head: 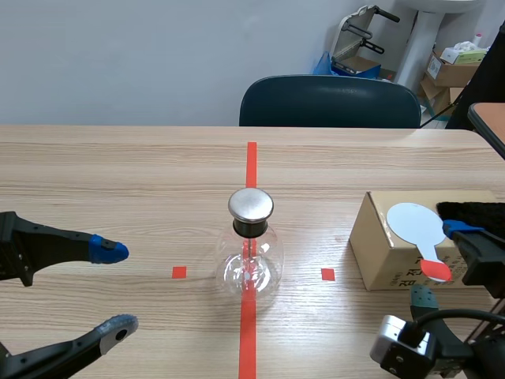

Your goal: Do the electroscope experiment

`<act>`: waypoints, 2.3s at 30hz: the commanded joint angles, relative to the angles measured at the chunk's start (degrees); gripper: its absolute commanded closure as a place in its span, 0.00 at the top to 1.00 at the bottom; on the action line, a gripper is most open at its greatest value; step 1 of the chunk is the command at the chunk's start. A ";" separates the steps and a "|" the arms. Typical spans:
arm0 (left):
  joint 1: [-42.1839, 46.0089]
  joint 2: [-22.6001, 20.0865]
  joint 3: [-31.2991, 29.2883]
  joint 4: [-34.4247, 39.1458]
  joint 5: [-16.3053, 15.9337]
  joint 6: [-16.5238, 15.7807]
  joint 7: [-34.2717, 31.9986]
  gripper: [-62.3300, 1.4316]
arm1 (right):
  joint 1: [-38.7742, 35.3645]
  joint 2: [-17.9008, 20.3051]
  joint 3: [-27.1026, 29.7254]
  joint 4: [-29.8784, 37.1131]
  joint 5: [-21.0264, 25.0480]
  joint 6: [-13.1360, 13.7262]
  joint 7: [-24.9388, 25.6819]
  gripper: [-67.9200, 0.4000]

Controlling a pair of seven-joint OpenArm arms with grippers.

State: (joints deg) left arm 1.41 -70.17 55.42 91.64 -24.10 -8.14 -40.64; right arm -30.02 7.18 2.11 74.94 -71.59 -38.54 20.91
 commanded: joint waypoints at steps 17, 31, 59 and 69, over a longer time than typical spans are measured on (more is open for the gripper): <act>0.00 -0.33 -0.24 0.68 -0.33 -0.13 -0.87 0.66 | 0.63 0.74 -0.28 0.24 0.42 -0.44 -0.02 1.00; 0.00 -0.33 -0.24 0.68 -0.33 -0.13 -0.87 0.66 | 0.63 0.74 -0.24 0.24 0.42 -0.44 -0.04 1.00; 0.00 -0.31 -0.24 0.68 -0.37 -0.13 -0.90 0.66 | 0.63 0.76 -0.24 0.24 0.42 -0.44 -0.02 1.00; 0.00 0.79 -0.26 0.68 -3.39 -0.11 0.20 0.66 | 0.61 0.74 -0.24 0.24 0.35 -0.61 -0.04 1.00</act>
State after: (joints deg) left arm 1.41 -69.78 55.42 91.64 -26.65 -8.12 -40.01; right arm -30.02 7.18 2.11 74.94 -71.59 -38.54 20.91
